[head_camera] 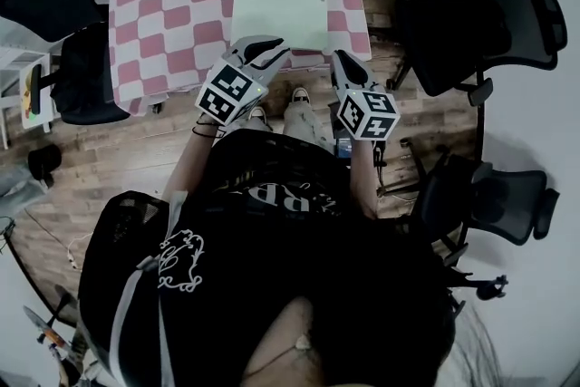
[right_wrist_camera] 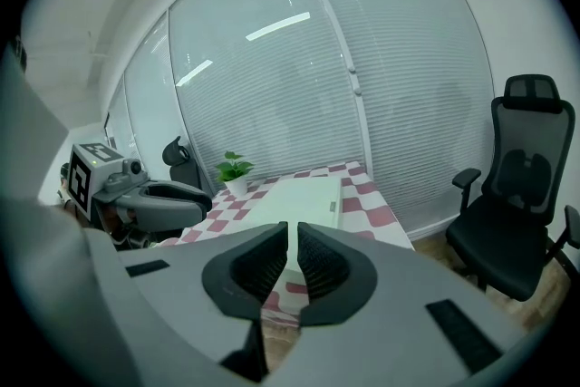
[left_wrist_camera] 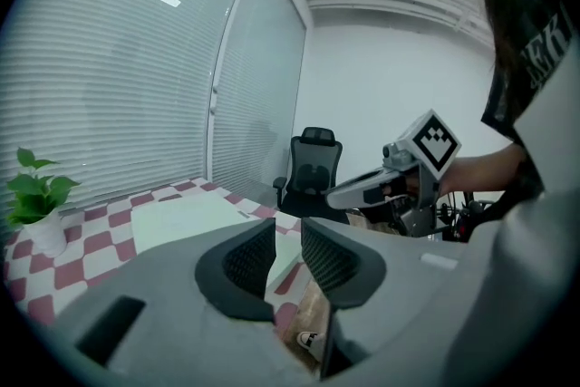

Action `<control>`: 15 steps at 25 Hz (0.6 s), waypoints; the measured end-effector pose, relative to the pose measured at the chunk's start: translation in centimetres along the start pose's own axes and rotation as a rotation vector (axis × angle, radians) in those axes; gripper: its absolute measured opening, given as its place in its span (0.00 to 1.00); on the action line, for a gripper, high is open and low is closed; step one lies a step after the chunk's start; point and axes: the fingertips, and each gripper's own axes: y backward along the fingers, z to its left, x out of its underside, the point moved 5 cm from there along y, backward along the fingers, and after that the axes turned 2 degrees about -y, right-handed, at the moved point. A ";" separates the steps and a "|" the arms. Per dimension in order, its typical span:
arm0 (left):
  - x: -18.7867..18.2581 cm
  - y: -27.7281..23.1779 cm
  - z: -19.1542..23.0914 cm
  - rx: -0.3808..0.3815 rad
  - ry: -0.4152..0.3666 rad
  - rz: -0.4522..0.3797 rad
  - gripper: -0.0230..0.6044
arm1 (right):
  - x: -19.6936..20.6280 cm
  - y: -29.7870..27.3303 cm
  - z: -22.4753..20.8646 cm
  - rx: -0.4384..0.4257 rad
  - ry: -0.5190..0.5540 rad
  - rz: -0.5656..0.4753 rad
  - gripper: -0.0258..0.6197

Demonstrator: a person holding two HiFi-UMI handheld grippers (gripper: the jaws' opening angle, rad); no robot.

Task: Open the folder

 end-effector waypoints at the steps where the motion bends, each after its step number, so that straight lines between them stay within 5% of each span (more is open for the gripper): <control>1: 0.0 -0.8 0.0 0.005 -0.008 0.014 0.18 | 0.1 -0.4 -0.6 -0.004 0.001 0.011 0.10; 8: 2.0 -6.2 0.3 0.011 -0.083 0.166 0.33 | 0.1 -3.0 -4.2 -0.075 -0.022 0.068 0.10; 15: 5.0 -10.9 0.9 -0.002 -0.306 0.434 0.52 | 1.9 -6.4 -6.7 -0.154 -0.087 0.169 0.10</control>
